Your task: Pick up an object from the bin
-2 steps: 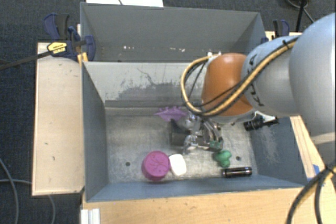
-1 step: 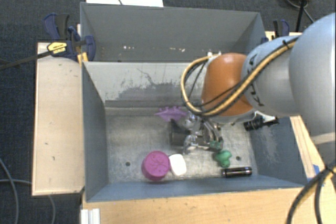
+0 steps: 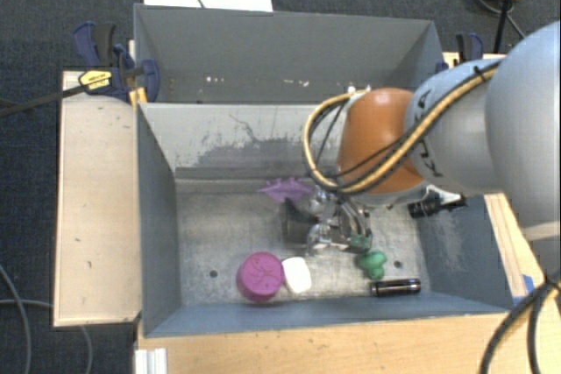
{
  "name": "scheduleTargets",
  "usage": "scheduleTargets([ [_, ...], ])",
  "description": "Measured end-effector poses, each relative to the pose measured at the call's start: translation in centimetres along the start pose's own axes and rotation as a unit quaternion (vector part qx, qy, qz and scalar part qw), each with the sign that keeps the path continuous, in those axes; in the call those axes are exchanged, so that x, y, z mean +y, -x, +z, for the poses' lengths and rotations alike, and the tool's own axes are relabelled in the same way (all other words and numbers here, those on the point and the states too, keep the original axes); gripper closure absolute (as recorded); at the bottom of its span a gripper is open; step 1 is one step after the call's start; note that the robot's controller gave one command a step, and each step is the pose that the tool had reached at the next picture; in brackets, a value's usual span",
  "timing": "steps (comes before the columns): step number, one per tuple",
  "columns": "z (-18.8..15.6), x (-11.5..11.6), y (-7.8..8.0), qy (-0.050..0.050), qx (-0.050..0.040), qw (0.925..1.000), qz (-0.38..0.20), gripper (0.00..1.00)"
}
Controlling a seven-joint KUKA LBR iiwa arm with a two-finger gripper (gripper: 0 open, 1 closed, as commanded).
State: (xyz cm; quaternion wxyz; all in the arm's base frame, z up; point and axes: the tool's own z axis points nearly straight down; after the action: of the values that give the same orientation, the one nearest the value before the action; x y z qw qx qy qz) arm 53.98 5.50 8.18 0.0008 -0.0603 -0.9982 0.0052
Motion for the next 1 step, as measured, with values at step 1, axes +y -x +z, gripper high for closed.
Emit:
scheduleTargets([
  [1, -1.33, 0.10, -0.17, 0.003, -0.0002, 1.0000, 0.001, 1.00],
])
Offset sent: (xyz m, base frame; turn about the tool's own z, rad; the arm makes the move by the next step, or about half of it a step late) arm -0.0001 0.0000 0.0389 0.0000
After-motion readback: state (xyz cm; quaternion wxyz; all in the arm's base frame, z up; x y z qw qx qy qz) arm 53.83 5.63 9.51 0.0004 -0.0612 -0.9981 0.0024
